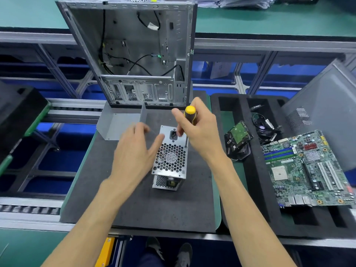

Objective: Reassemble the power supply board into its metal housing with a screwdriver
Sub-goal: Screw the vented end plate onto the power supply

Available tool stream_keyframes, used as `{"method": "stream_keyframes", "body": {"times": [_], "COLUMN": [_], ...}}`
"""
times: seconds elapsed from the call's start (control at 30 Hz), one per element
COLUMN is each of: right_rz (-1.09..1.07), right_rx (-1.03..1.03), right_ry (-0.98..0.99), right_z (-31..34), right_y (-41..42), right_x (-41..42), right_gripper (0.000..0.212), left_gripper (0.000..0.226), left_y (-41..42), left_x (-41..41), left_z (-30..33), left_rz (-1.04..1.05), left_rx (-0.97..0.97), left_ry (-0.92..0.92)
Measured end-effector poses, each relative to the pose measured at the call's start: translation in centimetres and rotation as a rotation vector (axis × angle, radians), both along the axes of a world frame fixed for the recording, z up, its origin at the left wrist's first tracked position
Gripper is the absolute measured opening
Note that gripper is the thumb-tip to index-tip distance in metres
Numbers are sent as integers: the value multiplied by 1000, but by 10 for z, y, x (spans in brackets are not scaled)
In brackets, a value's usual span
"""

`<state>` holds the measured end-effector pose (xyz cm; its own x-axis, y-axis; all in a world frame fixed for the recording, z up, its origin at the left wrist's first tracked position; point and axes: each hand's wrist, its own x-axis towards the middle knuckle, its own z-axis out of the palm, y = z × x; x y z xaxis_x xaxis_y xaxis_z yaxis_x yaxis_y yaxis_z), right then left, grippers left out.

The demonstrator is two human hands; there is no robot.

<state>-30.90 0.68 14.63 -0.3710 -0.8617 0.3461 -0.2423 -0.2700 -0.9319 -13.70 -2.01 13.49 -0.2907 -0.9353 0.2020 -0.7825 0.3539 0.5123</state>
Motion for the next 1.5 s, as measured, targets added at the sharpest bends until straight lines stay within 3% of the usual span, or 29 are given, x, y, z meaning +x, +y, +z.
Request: {"method": "stream_keyframes", "body": {"times": [0.1,0.23,0.37,0.47,0.57,0.67,0.73,0.8,0.83,0.9,1.0,1.13,1.2,1.27,1.33,1.5], "right_rz": [68,82,106,95,100,68,42,47,53,42,54,47,36,49,62,86], "right_rx": [133,182,264,327,333,381,354,330,342,382,390,398,395,381,385,426], "right_ry": [-86,-26,-33,64,-29,-139,-148,-149,-165,-177,-197,-193,-202,-199,-203,-180], "right_z": [-11,-14,-13,-22,-38,-47,-48,-46,-45,-47,-50,-47,-46,-43,-42,-48], "right_y": [1,2,7,13,18,16,14,13,13,11,10,12,11,11,12,11], "right_x": [3,4,2,0,4,9,12,16,17,19,17,15,16,19,21,18], "right_gripper": [37,42,27,34,41,31,24,21,25,35,32,31,27,27,38,31], "left_gripper": [47,58,29,20,28,32,27,33,42,36,12,16,7,32,34,24], "left_y": [-2,7,-2,-10,-13,-7,-4,0,1,2,1,0,1,3,3,-6], "left_x": [-22,-56,-67,-65,-68,-70,-67,-69,-72,-77,-81,-82,-82,-82,-83,-82], "left_z": [48,82,87,87,91,89,89,95,98,97,93,95,95,97,93,91], "left_rz": [-147,-310,-420,-551,-696,-815,-777,-574,-484,-399,-538,-687,-657,-508,-423,-551], "left_rx": [-35,-228,-246,-215,-210,-297,-307,-346,-375,-363,-262,-192,-232,-326,-360,-149], "left_ry": [117,-164,-289,-344,-497,-608,-588,-613,-655,-689,-677,-668,-654,-721,-723,-706]}}
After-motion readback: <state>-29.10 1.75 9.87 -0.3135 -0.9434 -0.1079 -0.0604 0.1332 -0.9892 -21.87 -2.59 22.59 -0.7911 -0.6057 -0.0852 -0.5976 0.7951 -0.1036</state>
